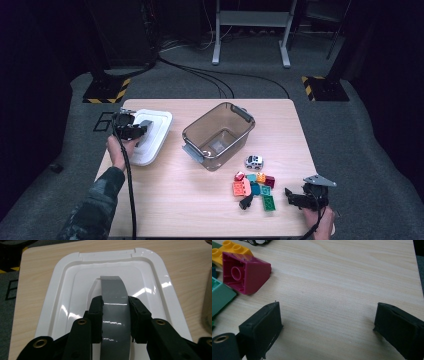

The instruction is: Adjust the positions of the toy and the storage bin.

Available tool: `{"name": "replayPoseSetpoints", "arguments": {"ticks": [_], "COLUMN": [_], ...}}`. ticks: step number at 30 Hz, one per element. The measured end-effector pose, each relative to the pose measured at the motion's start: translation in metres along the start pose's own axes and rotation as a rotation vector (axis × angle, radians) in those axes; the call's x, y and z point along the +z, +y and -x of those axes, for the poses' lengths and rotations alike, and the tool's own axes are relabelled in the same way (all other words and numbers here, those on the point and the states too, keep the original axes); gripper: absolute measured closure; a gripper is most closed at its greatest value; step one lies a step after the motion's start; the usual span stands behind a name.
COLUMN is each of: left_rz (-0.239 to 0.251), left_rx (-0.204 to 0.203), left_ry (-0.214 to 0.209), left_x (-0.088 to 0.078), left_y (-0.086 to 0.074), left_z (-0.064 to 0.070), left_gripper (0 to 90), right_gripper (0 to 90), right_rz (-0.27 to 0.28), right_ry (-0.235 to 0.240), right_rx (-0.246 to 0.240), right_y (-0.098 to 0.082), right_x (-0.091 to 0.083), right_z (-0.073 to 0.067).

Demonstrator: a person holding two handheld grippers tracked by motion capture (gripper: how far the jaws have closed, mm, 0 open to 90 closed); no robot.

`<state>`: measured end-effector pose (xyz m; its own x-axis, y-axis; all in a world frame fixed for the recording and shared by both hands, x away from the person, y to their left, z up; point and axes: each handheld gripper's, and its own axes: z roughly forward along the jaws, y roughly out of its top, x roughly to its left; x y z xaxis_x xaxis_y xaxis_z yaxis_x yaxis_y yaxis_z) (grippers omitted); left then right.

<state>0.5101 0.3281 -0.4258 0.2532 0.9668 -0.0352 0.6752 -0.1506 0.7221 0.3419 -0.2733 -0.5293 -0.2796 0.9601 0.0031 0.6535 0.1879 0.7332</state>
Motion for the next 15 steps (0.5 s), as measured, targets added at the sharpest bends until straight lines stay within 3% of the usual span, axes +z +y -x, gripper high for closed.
{"name": "replayPoseSetpoints", "arguments": {"ticks": [5, 15], "left_rz": [-0.008, -0.053], "left_rx": [-0.038, -0.066], "left_ry": [0.007, 0.022], "left_x": [0.009, 0.029], "left_y": [-0.012, -0.038], "left_z": [-0.004, -0.005], "left_gripper": [66.9, 66.9], "right_gripper": [6.6, 6.8], "right_rz": [0.000, 0.000], "right_ry": [0.000, -0.002], "right_rx": [0.001, 0.002], "right_y": [0.000, 0.000], "right_x": [0.000, 0.000], "right_z": [0.000, 0.000]}}
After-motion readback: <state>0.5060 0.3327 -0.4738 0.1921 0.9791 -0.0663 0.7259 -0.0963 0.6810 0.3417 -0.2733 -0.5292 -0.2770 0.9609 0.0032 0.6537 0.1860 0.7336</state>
